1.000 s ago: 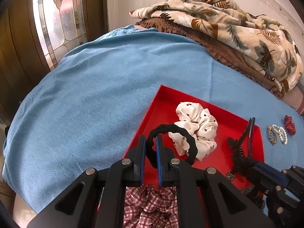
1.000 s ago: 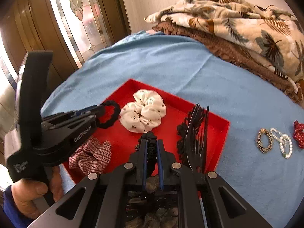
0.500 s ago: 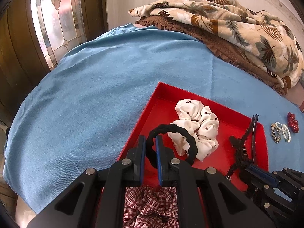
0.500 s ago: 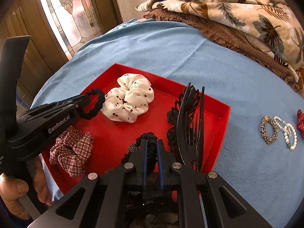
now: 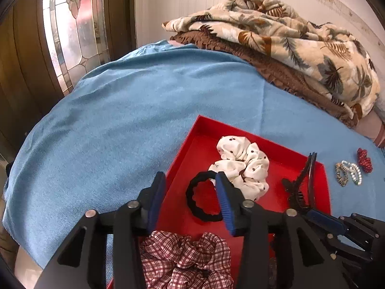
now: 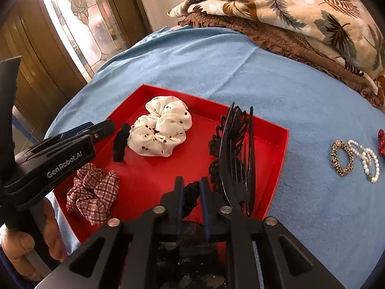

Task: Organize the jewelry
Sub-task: 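Open the left tool over the red tray while the right tool releases the beaded bracelet there, then move both tools back toward the loose bracelets on the bed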

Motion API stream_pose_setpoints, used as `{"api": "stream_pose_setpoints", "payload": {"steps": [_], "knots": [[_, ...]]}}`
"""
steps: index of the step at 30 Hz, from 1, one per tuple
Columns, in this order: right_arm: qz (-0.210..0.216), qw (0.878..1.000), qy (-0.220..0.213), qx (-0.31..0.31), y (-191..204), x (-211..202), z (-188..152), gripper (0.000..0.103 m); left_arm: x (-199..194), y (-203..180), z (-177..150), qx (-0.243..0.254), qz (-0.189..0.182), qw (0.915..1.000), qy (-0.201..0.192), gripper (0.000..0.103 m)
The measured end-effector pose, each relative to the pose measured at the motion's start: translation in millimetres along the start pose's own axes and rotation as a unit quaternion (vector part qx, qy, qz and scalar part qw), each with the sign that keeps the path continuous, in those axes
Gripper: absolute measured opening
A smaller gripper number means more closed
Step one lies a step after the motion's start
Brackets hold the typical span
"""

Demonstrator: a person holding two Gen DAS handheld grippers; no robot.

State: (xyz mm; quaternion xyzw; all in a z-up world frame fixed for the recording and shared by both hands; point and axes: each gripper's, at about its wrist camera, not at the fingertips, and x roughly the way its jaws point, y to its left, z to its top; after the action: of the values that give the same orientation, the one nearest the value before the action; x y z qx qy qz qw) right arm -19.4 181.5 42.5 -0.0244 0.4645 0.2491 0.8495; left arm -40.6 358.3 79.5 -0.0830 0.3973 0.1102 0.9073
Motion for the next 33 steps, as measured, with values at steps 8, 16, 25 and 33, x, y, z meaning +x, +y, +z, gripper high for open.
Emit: {"api": "stream_pose_setpoints", "payload": {"steps": [8, 16, 25, 33], "knots": [[0.011, 1.0, -0.022, 0.009, -0.9, -18.8, 0.7, 0.042, -5.3, 10.2, -2.3, -0.015, -0.003, 0.9999, -0.005, 0.049], [0.014, 0.997, -0.074, 0.023, -26.8, -76.4, -5.6, 0.059, -9.2, 19.7, -8.5, -0.026, 0.007, 0.9996, -0.004, 0.051], [-0.073, 0.99, -0.081, 0.093, -141.6, -138.5, -61.1, 0.062, -18.1, 14.7, -14.5, -0.026, 0.002, 0.9996, -0.01, 0.052], [-0.148, 0.968, -0.077, 0.19, -252.7, -188.7, -120.3, 0.062, -54.0, -30.5, -26.5, 0.029, -0.003, 0.9973, -0.068, 0.052]]}}
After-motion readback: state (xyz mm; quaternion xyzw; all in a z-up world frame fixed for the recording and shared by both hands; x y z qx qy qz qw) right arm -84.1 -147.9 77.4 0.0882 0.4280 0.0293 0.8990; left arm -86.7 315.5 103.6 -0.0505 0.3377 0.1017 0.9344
